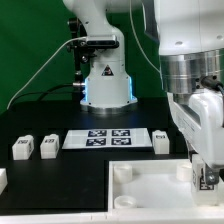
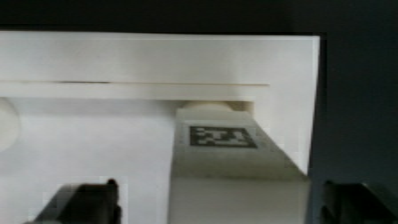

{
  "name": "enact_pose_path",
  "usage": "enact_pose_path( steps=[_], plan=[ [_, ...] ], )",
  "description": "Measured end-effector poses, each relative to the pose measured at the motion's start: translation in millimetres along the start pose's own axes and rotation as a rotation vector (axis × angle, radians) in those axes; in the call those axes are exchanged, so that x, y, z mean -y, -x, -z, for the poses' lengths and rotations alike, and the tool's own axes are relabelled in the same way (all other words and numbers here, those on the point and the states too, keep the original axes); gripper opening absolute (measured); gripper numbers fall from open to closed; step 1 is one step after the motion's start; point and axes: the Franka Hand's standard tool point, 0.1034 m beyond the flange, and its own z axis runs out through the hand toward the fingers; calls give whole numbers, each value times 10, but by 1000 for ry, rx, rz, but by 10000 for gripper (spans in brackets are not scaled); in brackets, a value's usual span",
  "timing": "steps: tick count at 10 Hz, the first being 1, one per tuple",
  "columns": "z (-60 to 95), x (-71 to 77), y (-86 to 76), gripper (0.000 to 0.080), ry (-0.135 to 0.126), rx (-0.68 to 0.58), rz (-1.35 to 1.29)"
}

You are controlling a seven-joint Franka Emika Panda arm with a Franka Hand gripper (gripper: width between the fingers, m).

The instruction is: Assemble one leg

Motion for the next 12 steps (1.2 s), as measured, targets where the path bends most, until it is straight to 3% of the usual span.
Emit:
enact_pose_path(
  steps=[3,6,7,8,10,11,12],
  plan=[
    [-21,-16,128,648,3,11,450],
    [-26,-21,104,649,3,10,711],
    [-22,-23,84,649,9,6,864],
    [14,0,51,649,30,4,1040],
    [30,24,32,649,35,-2,1062],
    [27,20,28,556,35,-2,1062],
    [27,21,31,556,34,-1,1040]
  ],
)
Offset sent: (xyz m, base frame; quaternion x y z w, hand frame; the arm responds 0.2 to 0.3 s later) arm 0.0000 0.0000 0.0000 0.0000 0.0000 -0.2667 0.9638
